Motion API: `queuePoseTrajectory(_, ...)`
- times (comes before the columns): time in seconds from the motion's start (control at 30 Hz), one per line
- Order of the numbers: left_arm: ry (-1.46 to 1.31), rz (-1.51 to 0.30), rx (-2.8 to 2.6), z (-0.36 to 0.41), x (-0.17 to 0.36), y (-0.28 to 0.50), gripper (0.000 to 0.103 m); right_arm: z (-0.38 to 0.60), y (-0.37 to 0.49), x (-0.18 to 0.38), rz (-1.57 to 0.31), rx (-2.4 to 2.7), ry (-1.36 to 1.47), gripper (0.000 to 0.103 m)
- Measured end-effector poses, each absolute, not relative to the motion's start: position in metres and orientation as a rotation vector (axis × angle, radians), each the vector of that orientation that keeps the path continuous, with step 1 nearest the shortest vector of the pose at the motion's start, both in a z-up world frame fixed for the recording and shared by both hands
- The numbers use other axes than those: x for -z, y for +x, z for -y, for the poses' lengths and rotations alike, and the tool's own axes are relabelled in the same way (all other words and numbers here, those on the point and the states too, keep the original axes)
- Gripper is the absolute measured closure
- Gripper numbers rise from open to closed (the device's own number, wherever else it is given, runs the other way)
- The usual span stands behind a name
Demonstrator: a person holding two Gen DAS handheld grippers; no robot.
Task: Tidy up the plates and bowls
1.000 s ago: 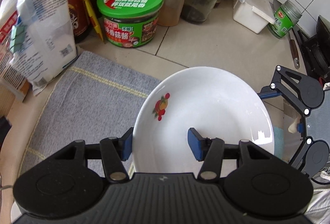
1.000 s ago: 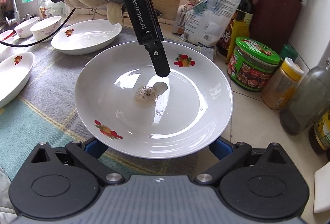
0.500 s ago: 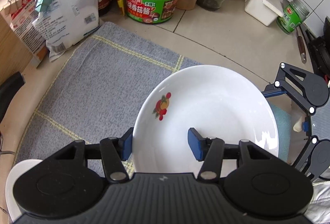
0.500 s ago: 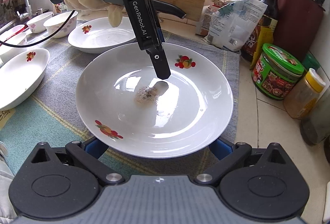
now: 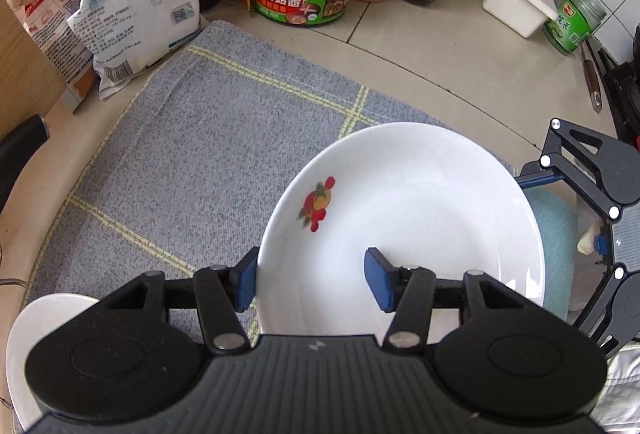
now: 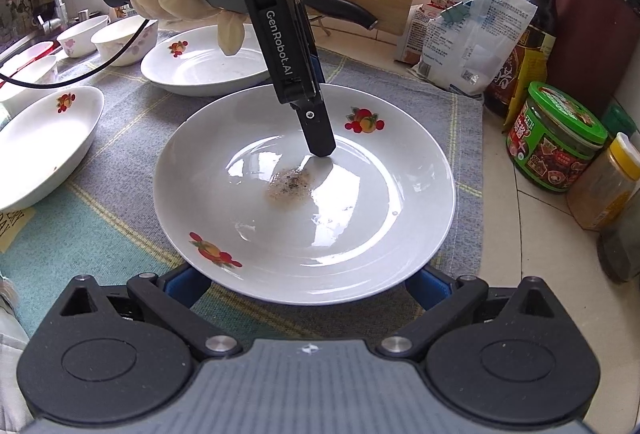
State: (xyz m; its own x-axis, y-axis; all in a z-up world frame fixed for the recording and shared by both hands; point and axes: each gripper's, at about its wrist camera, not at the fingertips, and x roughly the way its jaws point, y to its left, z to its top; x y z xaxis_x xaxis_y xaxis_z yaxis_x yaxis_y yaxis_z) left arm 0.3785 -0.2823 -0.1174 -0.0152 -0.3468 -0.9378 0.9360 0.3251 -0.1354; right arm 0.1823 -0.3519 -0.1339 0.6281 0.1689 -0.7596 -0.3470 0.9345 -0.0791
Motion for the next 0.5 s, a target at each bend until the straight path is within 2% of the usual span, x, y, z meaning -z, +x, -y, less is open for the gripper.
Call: queuePoseTrajectory(0.5,0.675,-1.17,1.153,0.2849,0.1255,0.3766,0.05,0.3515,0.1801,0.1375,-0.863,-0.297,-0.213,0.0)
